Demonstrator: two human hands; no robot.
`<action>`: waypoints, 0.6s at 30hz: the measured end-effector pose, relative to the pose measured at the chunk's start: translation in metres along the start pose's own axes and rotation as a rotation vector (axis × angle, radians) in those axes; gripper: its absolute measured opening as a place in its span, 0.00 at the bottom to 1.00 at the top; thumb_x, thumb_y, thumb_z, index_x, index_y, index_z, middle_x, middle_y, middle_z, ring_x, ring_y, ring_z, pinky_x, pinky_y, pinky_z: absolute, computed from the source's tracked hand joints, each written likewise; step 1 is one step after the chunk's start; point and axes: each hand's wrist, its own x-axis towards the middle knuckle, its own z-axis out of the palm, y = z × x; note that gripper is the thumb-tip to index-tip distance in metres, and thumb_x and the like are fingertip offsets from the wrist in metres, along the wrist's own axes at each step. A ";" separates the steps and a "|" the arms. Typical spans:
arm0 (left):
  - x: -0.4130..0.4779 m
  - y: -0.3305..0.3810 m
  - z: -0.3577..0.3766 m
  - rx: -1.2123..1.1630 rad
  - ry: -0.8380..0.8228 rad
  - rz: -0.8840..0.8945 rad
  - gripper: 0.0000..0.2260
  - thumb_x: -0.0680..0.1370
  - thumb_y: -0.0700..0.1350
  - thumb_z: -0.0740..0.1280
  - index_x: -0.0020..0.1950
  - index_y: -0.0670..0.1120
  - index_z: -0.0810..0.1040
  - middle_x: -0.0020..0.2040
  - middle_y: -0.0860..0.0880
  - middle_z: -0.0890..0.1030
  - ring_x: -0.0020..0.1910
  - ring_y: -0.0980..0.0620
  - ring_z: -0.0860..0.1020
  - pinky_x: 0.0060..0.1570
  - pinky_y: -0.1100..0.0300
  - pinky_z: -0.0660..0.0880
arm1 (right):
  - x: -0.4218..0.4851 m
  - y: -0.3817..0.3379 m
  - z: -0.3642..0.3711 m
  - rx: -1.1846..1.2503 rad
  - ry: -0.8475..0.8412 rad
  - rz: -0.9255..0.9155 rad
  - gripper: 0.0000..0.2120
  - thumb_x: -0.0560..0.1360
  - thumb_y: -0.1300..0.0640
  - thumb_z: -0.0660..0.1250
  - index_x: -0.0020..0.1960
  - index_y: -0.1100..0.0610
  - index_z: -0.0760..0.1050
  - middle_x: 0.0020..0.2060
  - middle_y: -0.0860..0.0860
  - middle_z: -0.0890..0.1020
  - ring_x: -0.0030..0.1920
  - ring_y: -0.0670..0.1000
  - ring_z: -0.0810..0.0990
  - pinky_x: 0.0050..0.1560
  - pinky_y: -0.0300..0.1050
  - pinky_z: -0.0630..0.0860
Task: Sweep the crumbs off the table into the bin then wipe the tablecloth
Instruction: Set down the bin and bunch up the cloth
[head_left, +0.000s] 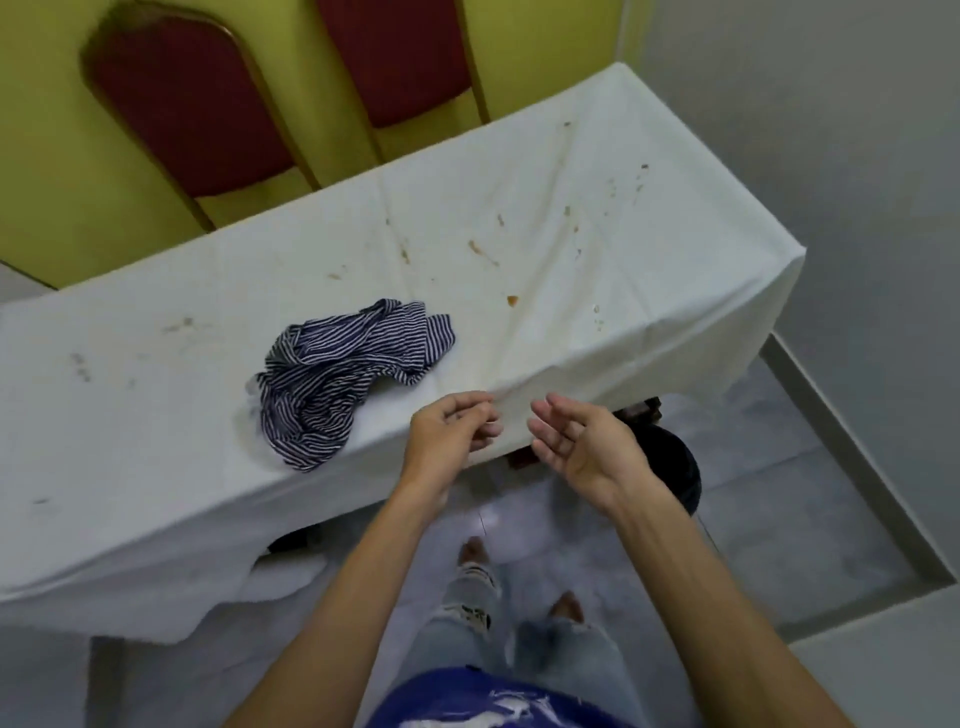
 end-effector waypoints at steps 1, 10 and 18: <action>-0.004 0.004 -0.015 -0.024 0.033 0.006 0.05 0.79 0.37 0.67 0.52 0.45 0.81 0.42 0.46 0.85 0.37 0.53 0.82 0.43 0.60 0.80 | -0.002 -0.001 0.014 -0.046 -0.017 -0.003 0.06 0.82 0.61 0.60 0.56 0.57 0.75 0.44 0.51 0.84 0.35 0.48 0.83 0.36 0.41 0.80; -0.011 0.027 -0.132 0.010 0.305 0.141 0.10 0.77 0.40 0.70 0.58 0.47 0.80 0.40 0.49 0.84 0.39 0.53 0.81 0.41 0.57 0.78 | -0.003 0.031 0.111 -0.490 -0.055 -0.104 0.10 0.80 0.64 0.59 0.58 0.60 0.77 0.45 0.55 0.85 0.37 0.53 0.84 0.41 0.46 0.81; 0.036 0.086 -0.205 0.201 0.420 0.339 0.15 0.76 0.42 0.70 0.62 0.52 0.77 0.52 0.55 0.83 0.53 0.57 0.80 0.56 0.60 0.76 | 0.032 0.085 0.177 -0.654 -0.073 0.064 0.17 0.84 0.51 0.58 0.61 0.64 0.74 0.51 0.60 0.85 0.43 0.58 0.86 0.43 0.51 0.83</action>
